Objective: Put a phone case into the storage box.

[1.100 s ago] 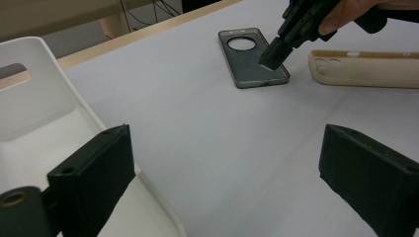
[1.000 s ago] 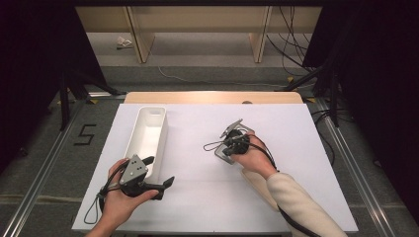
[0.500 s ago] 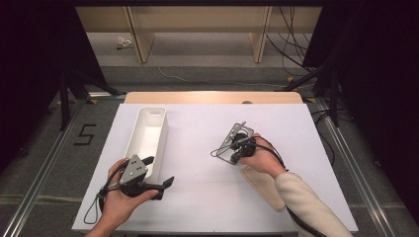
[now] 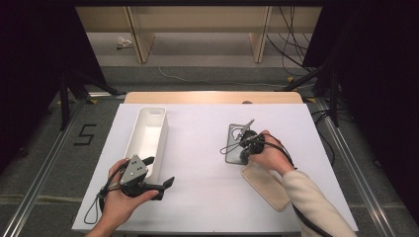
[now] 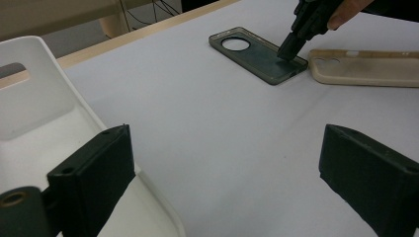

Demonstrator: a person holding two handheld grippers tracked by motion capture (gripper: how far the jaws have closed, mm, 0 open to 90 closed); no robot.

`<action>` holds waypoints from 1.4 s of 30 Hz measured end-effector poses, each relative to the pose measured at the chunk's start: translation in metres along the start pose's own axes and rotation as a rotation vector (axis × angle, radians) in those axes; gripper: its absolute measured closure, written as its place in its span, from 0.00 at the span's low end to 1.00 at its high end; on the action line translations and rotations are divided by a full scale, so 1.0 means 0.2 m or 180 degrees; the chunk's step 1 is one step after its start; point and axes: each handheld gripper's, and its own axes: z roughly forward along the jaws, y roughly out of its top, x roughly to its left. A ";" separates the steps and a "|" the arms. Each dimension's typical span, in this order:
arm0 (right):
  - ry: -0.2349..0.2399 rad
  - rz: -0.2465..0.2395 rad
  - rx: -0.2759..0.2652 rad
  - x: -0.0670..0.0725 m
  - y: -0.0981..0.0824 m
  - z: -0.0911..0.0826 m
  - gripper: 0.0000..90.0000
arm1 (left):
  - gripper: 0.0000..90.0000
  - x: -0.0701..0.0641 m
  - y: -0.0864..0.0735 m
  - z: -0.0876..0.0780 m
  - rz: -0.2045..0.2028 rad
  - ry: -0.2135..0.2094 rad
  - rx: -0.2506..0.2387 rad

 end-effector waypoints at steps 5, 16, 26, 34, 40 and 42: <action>-0.0044 -0.0016 0.0009 0.00 0.00 0.00 1.00 | 0.07 0.00 0.00 0.00 0.0002 0.0002 0.0002; -0.0072 -0.0045 -0.0061 -0.01 0.00 -0.01 0.91 | 0.07 0.00 0.00 0.00 0.0001 -0.0004 0.0000; -0.0113 -0.0343 -0.0273 0.02 0.04 -0.11 0.47 | 0.07 0.00 0.00 0.00 -0.0001 -0.0006 0.0005; 0.0026 -0.0591 -0.0183 0.06 0.07 -0.11 0.34 | 0.07 0.00 0.00 0.00 -0.0004 -0.0011 0.0011; 0.0032 -0.0756 -0.0049 0.08 0.08 -0.10 0.30 | 0.07 0.00 0.00 0.01 -0.0002 -0.0016 0.0016; -0.0008 -0.0826 0.0015 0.09 0.09 -0.10 0.29 | 0.07 0.00 0.00 0.01 -0.0003 -0.0014 0.0017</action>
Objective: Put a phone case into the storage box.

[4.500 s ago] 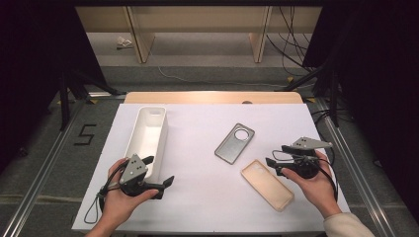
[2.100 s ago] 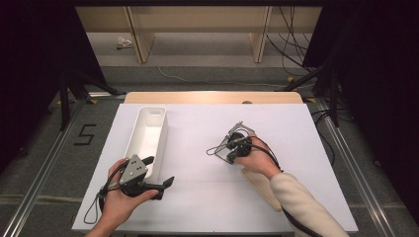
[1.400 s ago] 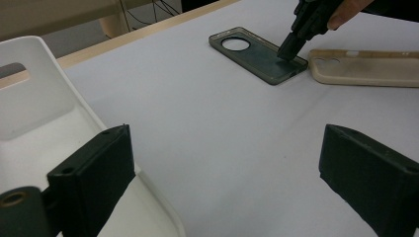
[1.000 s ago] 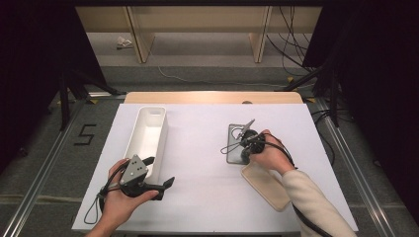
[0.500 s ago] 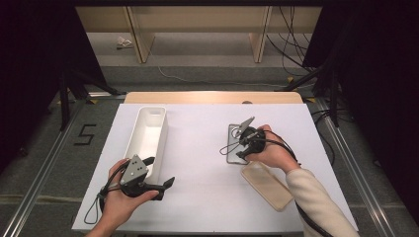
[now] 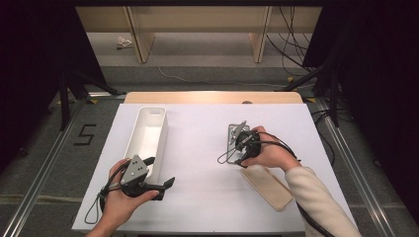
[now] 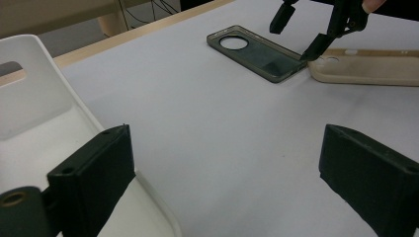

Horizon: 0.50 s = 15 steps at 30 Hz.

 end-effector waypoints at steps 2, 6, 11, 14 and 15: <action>-0.0006 -0.0028 0.0023 0.00 0.00 0.00 0.29 | 0.07 0.00 0.00 0.00 -0.0002 0.0000 -0.0003; 0.0006 -0.0149 0.0176 0.00 0.03 0.01 0.29 | 0.07 0.00 0.00 0.00 -0.0002 -0.0004 -0.0005; -0.0009 -0.0198 0.0258 0.00 0.05 0.03 0.30 | 0.07 0.00 0.00 0.00 0.0000 -0.0001 -0.0012; -0.0033 -0.0257 0.0313 0.01 0.05 0.05 0.30 | 0.07 0.00 0.00 0.00 -0.0002 0.0000 -0.0002; -0.0028 -0.0242 0.0332 0.01 0.06 0.06 0.30 | 0.07 0.00 0.00 0.00 0.0002 0.0003 0.0002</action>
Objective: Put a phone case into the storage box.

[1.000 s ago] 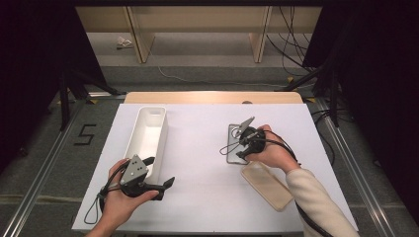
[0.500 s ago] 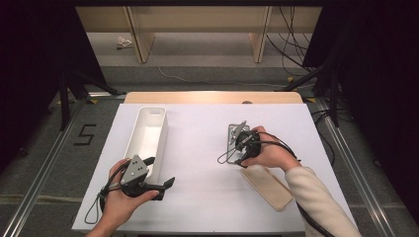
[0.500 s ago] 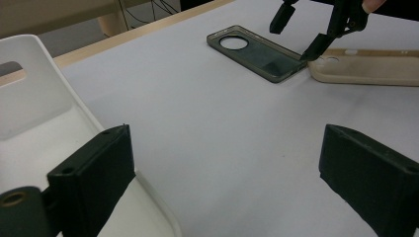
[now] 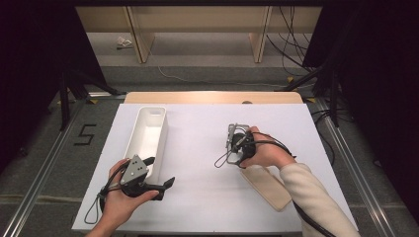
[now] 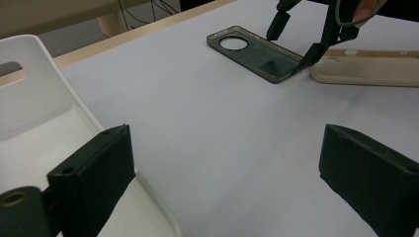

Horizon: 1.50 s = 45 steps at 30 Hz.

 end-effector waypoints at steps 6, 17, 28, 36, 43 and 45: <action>-0.0027 -0.0079 0.0118 0.01 0.01 0.04 0.31 | 0.07 0.00 0.00 0.00 -0.0007 -0.0008 -0.0007; -0.0062 -0.0203 0.0256 0.01 0.05 0.07 0.33 | 0.07 0.00 0.00 0.00 -0.0002 -0.0013 -0.0015; -0.0061 -0.0299 0.0357 0.00 0.07 0.08 0.36 | 0.07 0.00 0.00 0.00 -0.0006 -0.0021 -0.0008; 0.0006 -0.0344 0.0374 0.00 0.06 0.08 0.43 | 0.07 0.00 0.00 0.00 -0.0005 -0.0026 -0.0002; 0.0132 -0.0498 0.0426 0.02 0.08 0.07 0.61 | 0.07 0.00 0.00 0.00 0.0004 -0.0031 0.0005; 0.0145 -0.0506 0.0439 0.02 0.08 0.07 0.62 | 0.07 0.00 0.00 0.00 0.0004 -0.0033 0.0006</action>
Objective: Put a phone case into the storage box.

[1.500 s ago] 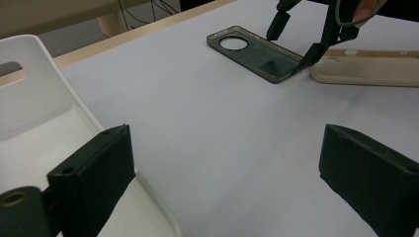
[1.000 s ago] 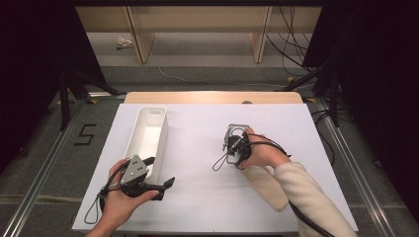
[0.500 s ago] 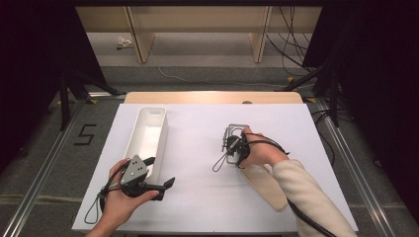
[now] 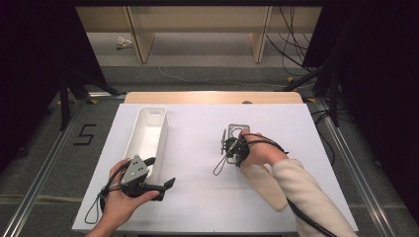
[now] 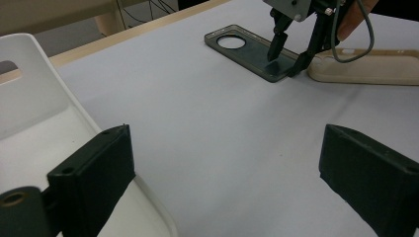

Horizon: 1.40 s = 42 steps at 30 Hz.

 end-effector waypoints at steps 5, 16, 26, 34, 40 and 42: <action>0.0028 -0.0068 0.0010 0.01 0.01 0.00 0.70 | 0.07 0.00 0.00 0.00 0.0001 -0.0002 0.0000; 0.0039 -0.0154 0.0049 0.03 0.02 0.00 0.82 | 0.07 0.00 0.00 0.00 -0.0002 -0.0008 0.0003; 0.0062 -0.0175 0.0067 0.05 0.02 0.00 0.91 | 0.07 -0.01 0.00 0.00 0.0001 -0.0024 0.0009; 0.0064 -0.0163 0.0081 0.06 0.03 0.00 0.95 | 0.07 -0.01 0.00 0.00 0.0005 -0.0027 0.0012; 0.0068 -0.0126 0.0088 0.06 0.03 -0.01 0.98 | 0.07 -0.01 0.00 0.00 0.0006 -0.0031 0.0015; 0.0068 -0.0131 0.0091 0.06 0.03 -0.01 0.99 | 0.07 -0.01 0.00 0.00 0.0005 -0.0032 0.0016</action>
